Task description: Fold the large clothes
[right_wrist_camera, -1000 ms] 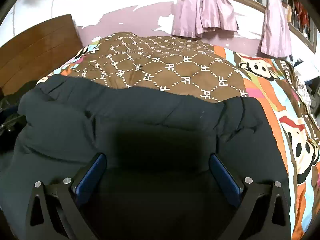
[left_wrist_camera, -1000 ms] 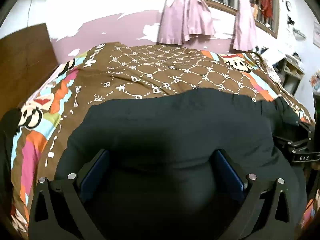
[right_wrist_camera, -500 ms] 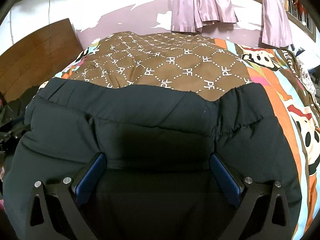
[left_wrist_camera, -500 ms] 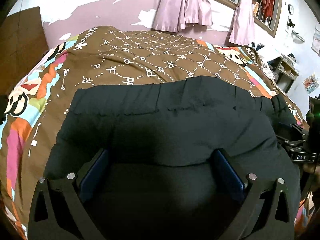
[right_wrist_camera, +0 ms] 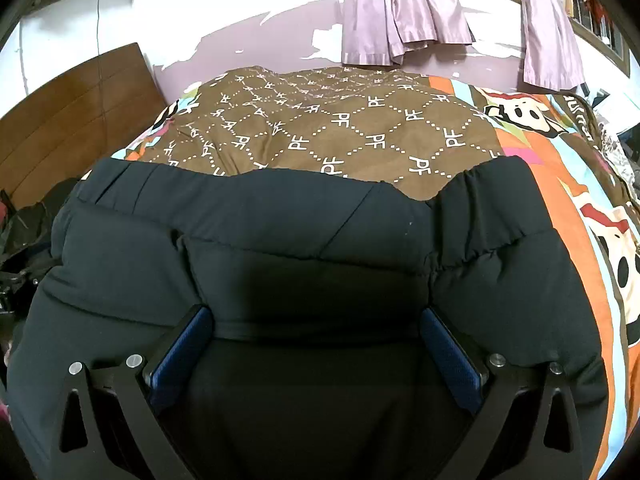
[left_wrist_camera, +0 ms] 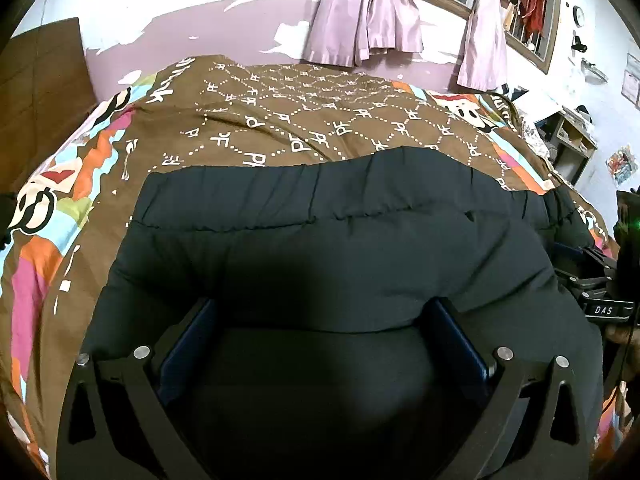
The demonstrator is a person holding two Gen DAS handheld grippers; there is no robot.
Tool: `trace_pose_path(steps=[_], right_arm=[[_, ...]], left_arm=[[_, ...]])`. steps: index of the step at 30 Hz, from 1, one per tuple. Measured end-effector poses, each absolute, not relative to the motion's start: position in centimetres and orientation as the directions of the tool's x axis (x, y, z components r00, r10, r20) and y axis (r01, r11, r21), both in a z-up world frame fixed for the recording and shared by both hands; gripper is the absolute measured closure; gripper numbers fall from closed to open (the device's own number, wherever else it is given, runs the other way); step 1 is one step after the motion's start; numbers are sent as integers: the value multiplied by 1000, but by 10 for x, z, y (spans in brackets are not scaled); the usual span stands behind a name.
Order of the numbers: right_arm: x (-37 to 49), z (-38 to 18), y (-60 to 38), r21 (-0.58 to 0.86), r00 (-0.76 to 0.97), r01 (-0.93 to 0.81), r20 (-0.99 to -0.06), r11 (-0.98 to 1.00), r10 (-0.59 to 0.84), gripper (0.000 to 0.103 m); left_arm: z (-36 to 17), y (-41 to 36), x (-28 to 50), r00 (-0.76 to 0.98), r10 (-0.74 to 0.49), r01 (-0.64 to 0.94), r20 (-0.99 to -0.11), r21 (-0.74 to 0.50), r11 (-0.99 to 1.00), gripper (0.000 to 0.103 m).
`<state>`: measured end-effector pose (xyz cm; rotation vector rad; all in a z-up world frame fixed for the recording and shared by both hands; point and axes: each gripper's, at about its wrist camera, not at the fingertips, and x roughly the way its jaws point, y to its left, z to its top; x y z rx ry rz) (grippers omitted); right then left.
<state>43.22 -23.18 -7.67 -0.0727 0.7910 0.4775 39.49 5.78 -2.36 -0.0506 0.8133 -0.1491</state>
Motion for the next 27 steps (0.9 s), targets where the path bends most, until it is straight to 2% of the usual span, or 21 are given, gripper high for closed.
trace_pose_path(steps=[13,19,23,27], right_arm=[[415,-69,-242,138,642,-446,-639,884,424,0],[406,-56,-254,111,577,-492,-702,863,419,0],[390,-38,-299,192,592,-494,-639,848,490,0],[383,-28,-360,317,623,-402,-593,859,510,0]], left_arm=[[-27,55,382,720,-146,123,-678,-83,989,1],[-24,54,376,732,-138,124,-667,-69,990,1],[-13,70,353,765,-228,159,-602,-166,973,1],[6,91,332,789,-257,154,-559,-225,962,1]])
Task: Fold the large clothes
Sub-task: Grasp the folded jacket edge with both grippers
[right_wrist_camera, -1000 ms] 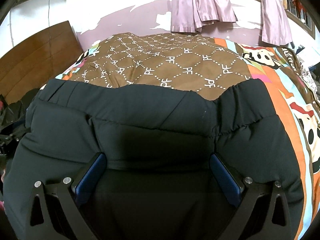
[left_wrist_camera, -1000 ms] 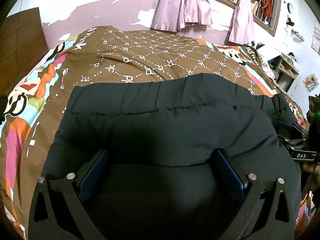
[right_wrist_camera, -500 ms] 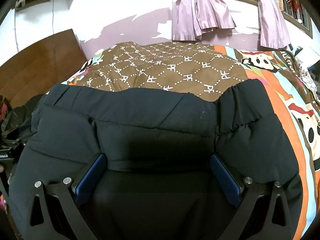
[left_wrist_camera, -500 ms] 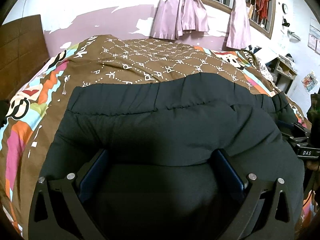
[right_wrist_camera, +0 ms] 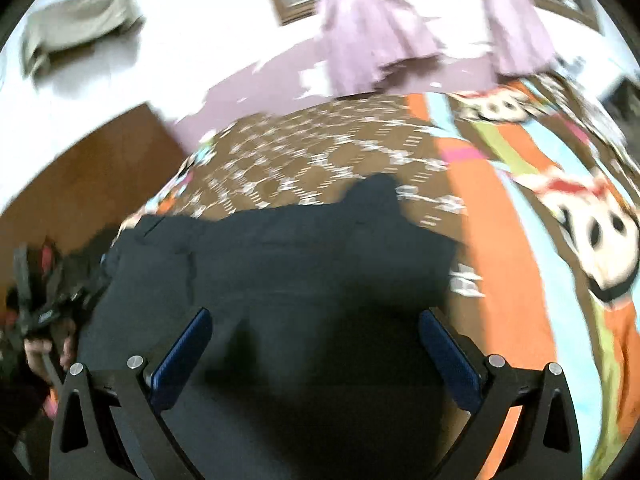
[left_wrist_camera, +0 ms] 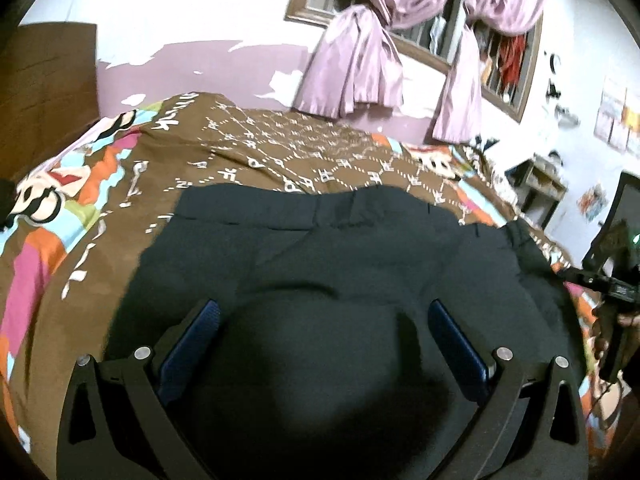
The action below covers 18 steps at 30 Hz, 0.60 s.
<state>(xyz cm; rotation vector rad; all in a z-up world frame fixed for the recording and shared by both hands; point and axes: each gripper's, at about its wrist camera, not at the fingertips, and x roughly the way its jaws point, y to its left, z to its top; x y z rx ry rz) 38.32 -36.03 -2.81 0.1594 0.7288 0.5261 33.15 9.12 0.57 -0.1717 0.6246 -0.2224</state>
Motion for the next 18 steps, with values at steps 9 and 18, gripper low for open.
trace_pose_path(steps=[9,18], right_arm=[[400,-84,-443,652,551,-159,-564,741,615,0],[411,-102,-426,649,472,-201,-592,734,653,0]], left_arm=[[23,176,287,824,-154,-5,-545,-278,960,1],[-17,218,305,675,-347,-27,-651,-492,870,1]])
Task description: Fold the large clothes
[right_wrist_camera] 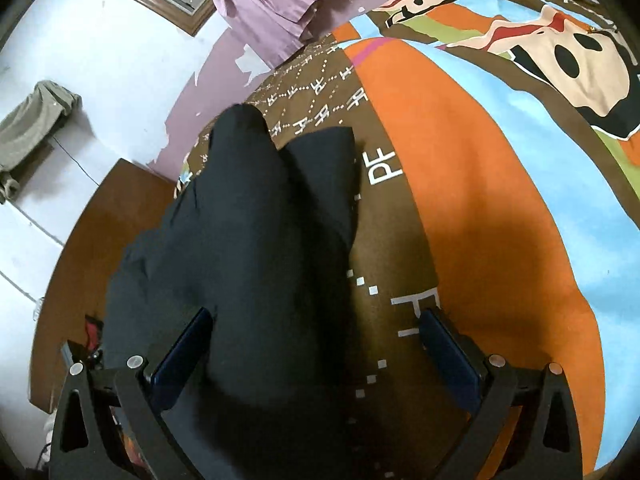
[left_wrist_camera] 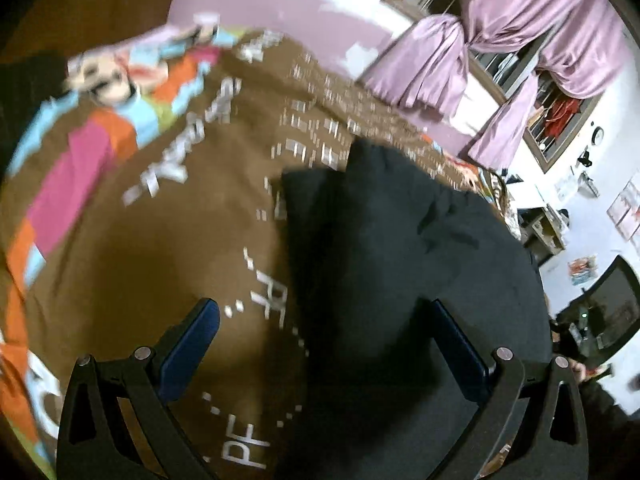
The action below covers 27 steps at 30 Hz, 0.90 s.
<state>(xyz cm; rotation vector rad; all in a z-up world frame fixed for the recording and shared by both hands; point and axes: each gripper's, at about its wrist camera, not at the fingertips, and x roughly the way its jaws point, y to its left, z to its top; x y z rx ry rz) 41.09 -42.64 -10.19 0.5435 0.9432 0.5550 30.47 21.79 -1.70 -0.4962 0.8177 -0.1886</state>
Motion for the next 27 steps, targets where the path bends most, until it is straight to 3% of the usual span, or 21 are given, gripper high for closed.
trace_pose_path(steps=[7,12,16,22,27], right_arm=[[408,-106,-414,603,501,-203,-613,771,611,0],[411,-107,-417,660,495,-115,-611,743,619,0],[409,-105,-409,645,449,-173,-621,744,643,0],[404,-105,-399,578,471,-196,-653,792,593,0],[403,-104,-399,579,467,-183,-660,795,588,0]], left_arm=[[-36,231,298,657,-456,-5,-600,-609,794,1],[-35,236,296,647,-513,21,-564,-660,751,1],[-31,223,306,600,-544,64,-587,-643,763,1],[-31,204,312,583,-462,59,-668,-532,845,1],[-41,206,314,557,-503,47,-661,-580,813,1]])
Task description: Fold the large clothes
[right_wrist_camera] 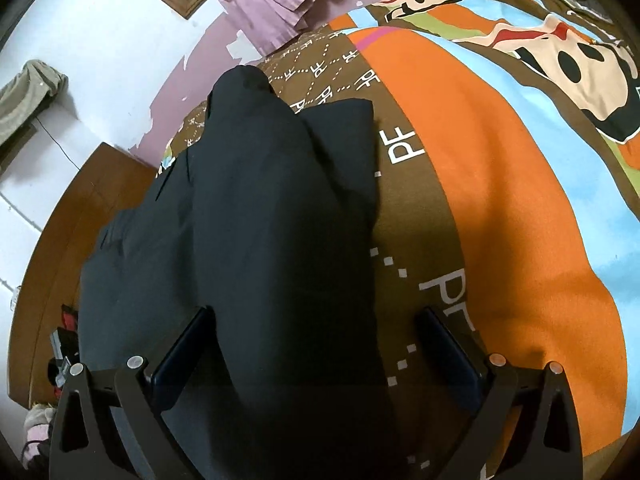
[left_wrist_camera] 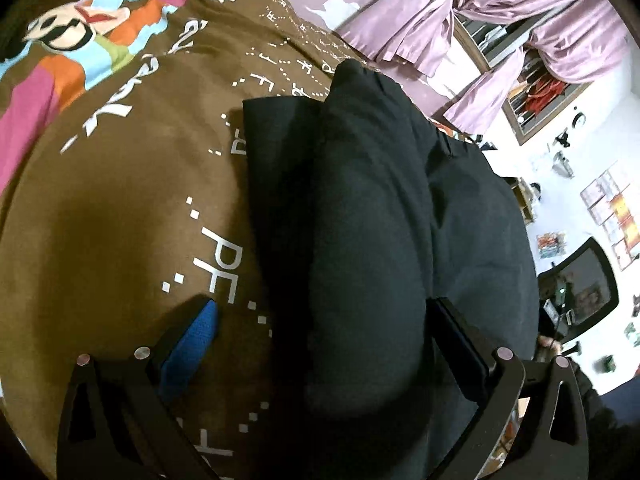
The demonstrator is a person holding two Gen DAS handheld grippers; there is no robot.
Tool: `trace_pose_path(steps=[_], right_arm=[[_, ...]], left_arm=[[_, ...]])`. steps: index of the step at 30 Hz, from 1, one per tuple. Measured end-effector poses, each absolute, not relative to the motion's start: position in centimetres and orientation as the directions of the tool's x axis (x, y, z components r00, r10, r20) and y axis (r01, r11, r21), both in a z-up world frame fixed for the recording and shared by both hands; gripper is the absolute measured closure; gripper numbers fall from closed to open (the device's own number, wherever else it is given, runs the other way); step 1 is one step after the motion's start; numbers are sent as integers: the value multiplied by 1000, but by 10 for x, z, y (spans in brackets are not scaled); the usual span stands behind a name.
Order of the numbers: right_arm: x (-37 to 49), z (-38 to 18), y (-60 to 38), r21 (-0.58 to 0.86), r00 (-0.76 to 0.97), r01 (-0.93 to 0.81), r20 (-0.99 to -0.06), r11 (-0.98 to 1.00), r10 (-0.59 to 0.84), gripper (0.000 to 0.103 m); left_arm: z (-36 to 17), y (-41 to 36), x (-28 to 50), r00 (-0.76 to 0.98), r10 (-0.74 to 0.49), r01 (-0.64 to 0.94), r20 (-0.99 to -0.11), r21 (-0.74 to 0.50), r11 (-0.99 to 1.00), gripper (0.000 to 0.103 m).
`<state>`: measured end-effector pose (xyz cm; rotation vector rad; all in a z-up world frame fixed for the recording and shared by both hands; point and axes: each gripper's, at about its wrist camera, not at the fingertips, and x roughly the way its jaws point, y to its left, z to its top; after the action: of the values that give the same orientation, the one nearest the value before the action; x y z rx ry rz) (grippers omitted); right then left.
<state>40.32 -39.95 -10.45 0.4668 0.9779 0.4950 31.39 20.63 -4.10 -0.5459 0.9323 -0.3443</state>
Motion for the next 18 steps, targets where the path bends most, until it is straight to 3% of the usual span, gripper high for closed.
trace_pose_path(steps=[6,9,11,14,18], right_arm=[[402,-103,-396,578,467,-176,-663,797,585,0],[399,-102,-392,559,487,-127,-685,819,543,0],[396,-101,-387,540,498,-106,-698,835,515,1],[390,-100,-385,530,509,-102,-699,842,502,10],[386,-97,-385,552,497,-96,-694,828,520,26]], left_arm=[[-38,209,314,548,-531,34,-647,-617,786,7],[-34,205,314,546,-531,24,-647,-622,783,17],[-31,204,315,548,-530,21,-647,-623,782,30],[-28,200,313,552,-524,6,-648,-625,780,42],[-21,193,309,563,-484,-24,-669,-599,800,50]])
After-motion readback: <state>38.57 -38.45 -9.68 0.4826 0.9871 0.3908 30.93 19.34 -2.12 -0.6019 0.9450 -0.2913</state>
